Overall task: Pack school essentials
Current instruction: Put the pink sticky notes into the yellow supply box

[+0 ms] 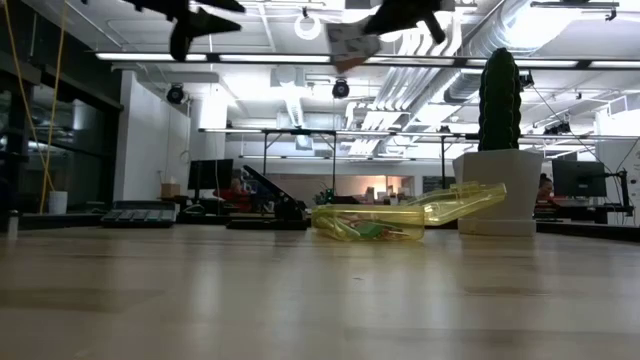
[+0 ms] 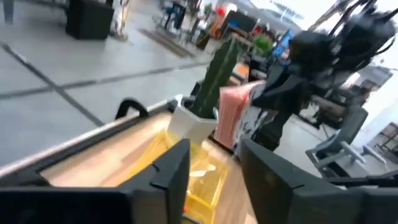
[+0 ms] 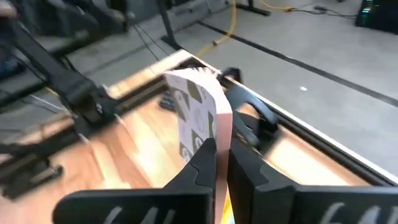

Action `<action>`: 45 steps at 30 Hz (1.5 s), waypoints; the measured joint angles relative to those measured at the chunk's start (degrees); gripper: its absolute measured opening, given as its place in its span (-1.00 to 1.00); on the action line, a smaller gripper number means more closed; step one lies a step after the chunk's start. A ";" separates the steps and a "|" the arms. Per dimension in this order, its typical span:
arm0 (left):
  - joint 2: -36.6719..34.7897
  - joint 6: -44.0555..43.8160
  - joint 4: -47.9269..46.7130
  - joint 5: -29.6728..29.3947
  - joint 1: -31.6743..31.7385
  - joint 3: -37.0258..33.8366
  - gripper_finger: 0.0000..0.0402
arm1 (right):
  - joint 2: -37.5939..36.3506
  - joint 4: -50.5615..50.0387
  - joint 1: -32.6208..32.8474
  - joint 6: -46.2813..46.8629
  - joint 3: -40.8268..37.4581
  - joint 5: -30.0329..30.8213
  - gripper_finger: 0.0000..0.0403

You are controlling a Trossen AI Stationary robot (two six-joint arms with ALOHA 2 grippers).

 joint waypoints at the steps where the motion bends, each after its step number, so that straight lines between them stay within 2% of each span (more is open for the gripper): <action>1: -1.58 0.26 -0.66 0.00 0.17 0.00 -0.31 | -1.31 -1.97 0.03 -0.17 -0.16 0.81 -0.99; 5: -6.14 0.75 -1.52 1.45 -1.32 0.00 -0.14 | -7.58 -1.12 0.50 -0.28 -5.79 2.52 -0.99; 9: -7.11 2.58 -0.38 3.67 -5.34 0.00 -0.07 | -13.63 12.21 2.19 -0.84 -15.94 0.76 -1.00; 13: -6.31 7.15 0.75 2.02 -9.87 0.00 -0.07 | -16.71 24.41 2.68 -0.61 -22.94 -2.23 -1.00; 18: -5.77 9.23 2.11 -3.81 -11.91 -0.02 -0.07 | -17.04 24.77 2.54 1.29 -23.49 -3.43 -1.00; 23: -5.73 9.27 3.13 -4.10 -11.91 -0.02 -0.07 | -17.02 24.89 1.70 0.70 -22.46 -4.39 -1.00; 25: -5.71 8.55 3.11 -4.28 -11.91 -0.02 -0.07 | -16.62 24.81 -0.34 4.47 -22.40 -7.04 -1.00; 31: -5.71 8.04 3.07 -4.53 -11.91 -0.02 -0.07 | -8.91 15.67 -9.84 18.89 -22.23 -25.60 -1.00; 38: -5.71 8.09 3.02 -4.53 -11.91 -0.02 -0.07 | 5.85 12.23 -15.27 21.73 -22.29 -41.50 -1.00; 45: -5.71 8.10 3.00 -4.51 -11.91 -0.02 -0.07 | 14.58 12.47 -17.75 25.07 -22.29 -43.85 -1.00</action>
